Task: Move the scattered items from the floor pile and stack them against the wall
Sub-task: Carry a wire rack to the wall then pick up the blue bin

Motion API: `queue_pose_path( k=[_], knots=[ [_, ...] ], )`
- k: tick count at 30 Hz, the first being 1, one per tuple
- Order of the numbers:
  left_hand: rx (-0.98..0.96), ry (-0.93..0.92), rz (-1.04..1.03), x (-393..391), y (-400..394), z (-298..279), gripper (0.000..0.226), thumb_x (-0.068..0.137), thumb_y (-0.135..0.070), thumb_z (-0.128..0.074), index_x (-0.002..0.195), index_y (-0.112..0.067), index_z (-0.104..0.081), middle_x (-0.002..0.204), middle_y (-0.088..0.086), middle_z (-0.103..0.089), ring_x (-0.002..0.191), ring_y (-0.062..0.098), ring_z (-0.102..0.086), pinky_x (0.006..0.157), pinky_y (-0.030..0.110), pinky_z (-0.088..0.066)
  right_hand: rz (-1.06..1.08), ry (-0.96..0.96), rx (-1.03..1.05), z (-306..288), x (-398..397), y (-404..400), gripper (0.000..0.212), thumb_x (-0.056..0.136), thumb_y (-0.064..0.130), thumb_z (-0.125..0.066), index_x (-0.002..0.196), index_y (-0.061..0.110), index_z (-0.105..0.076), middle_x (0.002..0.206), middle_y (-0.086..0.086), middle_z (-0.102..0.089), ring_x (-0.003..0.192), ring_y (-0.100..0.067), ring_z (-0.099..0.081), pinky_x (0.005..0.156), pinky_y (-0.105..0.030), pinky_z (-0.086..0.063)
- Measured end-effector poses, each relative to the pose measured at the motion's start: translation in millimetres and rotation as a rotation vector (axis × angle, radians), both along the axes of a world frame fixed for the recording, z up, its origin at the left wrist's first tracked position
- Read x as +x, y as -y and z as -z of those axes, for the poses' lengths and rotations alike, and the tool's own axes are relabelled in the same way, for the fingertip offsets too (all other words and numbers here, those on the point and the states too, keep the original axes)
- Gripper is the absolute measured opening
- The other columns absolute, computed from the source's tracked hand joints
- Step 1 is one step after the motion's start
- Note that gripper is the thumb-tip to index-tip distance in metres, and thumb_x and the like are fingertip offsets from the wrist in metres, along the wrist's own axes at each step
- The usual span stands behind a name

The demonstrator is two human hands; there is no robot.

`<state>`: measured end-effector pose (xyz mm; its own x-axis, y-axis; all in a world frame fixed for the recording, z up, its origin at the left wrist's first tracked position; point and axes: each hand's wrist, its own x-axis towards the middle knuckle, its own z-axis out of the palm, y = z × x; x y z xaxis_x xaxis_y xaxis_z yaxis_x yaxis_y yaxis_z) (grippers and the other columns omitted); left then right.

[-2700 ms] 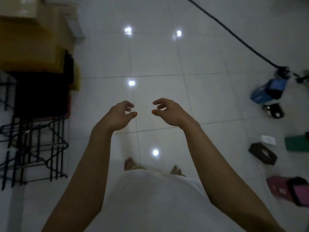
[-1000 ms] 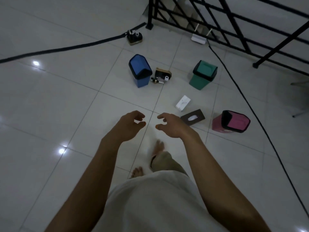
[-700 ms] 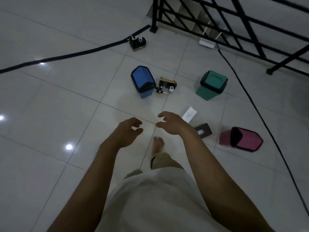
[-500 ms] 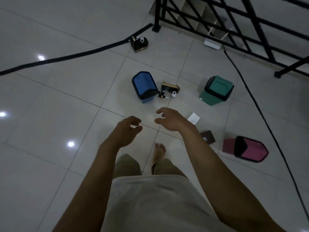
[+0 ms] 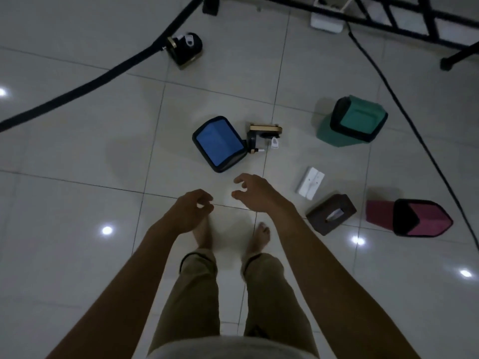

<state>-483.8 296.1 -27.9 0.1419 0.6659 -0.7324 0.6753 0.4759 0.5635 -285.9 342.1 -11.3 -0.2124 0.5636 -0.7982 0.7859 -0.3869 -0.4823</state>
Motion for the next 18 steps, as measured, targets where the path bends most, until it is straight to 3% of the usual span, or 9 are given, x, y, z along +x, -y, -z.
queue_pose_path(
  k=[3,7,11,14,18],
  knots=[
    [-0.025,-0.012,0.015,-3.8,-39.9,51.0,0.021,0.093,-0.023,-0.061,0.113,-0.018,-0.060,0.111,0.000,-0.060,0.093,0.010,-0.058,0.067,0.014,-0.041,0.019,-0.002,-0.010,50.4,-12.2,-29.0,0.050,0.095,0.032,-0.059,0.140,0.016,-0.045,0.140,-0.010,-0.046,0.125,-0.023,-0.048,0.105,-0.033,-0.040],
    [-0.070,-0.032,0.076,4.1,-80.7,129.4,0.022,0.095,-0.023,-0.058,0.116,-0.016,-0.058,0.116,0.000,-0.057,0.095,0.010,-0.053,0.064,0.012,-0.037,0.002,0.004,0.034,126.3,-11.6,-64.6,0.056,0.097,0.027,-0.057,0.147,0.014,-0.035,0.142,-0.013,-0.042,0.125,-0.024,-0.045,0.098,-0.025,-0.035],
    [-0.102,-0.058,0.056,20.3,-94.2,204.1,0.034,0.095,-0.024,-0.058,0.128,-0.017,-0.051,0.130,0.004,-0.053,0.107,0.015,-0.051,0.084,0.023,-0.040,-0.002,0.066,0.179,202.6,1.5,-87.1,0.067,0.096,0.024,-0.056,0.153,0.017,-0.020,0.148,-0.015,-0.029,0.131,-0.030,-0.038,0.105,-0.032,-0.034],
    [-0.142,-0.045,-0.047,35.2,-89.4,251.2,0.055,0.093,-0.024,-0.060,0.141,-0.018,-0.034,0.142,0.011,-0.041,0.122,0.024,-0.047,0.093,0.031,-0.042,0.043,0.124,0.258,255.6,11.3,-94.7,0.078,0.093,0.023,-0.061,0.154,0.021,-0.014,0.151,-0.015,-0.024,0.134,-0.033,-0.032,0.107,-0.042,-0.034],
    [-0.245,0.052,-0.304,47.9,-84.0,294.6,0.082,0.092,-0.024,-0.062,0.152,-0.018,-0.007,0.152,0.014,-0.030,0.135,0.028,-0.037,0.100,0.035,-0.038,0.010,0.140,0.186,314.2,15.5,-97.1,0.101,0.088,0.030,-0.068,0.155,0.027,0.007,0.161,-0.012,0.004,0.144,-0.036,-0.013,0.116,-0.051,-0.021]
  ],
)
